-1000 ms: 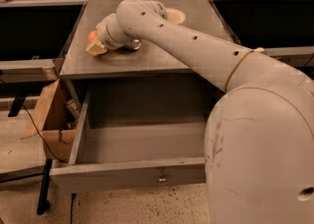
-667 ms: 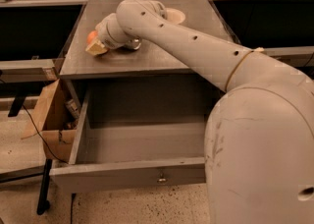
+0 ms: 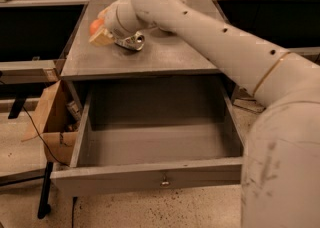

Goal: Place orange into top drawer

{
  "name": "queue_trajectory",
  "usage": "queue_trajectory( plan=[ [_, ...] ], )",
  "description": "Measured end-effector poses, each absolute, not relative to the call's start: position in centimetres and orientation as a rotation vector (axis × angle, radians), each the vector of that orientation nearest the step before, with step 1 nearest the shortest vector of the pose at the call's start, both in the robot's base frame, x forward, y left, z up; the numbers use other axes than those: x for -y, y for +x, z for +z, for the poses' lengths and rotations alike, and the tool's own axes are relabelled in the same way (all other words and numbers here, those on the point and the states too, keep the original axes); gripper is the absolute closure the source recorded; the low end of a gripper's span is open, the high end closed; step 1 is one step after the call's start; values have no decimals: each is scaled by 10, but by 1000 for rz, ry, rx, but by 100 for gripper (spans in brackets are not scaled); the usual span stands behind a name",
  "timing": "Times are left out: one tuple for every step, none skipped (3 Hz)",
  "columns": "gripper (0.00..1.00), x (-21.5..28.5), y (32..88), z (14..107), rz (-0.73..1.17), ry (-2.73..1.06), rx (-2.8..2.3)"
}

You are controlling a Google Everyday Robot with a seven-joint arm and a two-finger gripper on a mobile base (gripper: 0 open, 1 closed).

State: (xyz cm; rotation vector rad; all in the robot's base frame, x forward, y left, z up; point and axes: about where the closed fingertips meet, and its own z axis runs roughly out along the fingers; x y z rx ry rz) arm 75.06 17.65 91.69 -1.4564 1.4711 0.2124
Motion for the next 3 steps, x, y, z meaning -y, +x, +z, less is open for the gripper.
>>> queue_trajectory(
  plan=[
    [100, -142, 716, 969, 271, -1499, -1365],
    [100, -92, 696, 980, 362, -1528, -1376],
    [100, -93, 685, 973, 396, -1570, -1385]
  ],
)
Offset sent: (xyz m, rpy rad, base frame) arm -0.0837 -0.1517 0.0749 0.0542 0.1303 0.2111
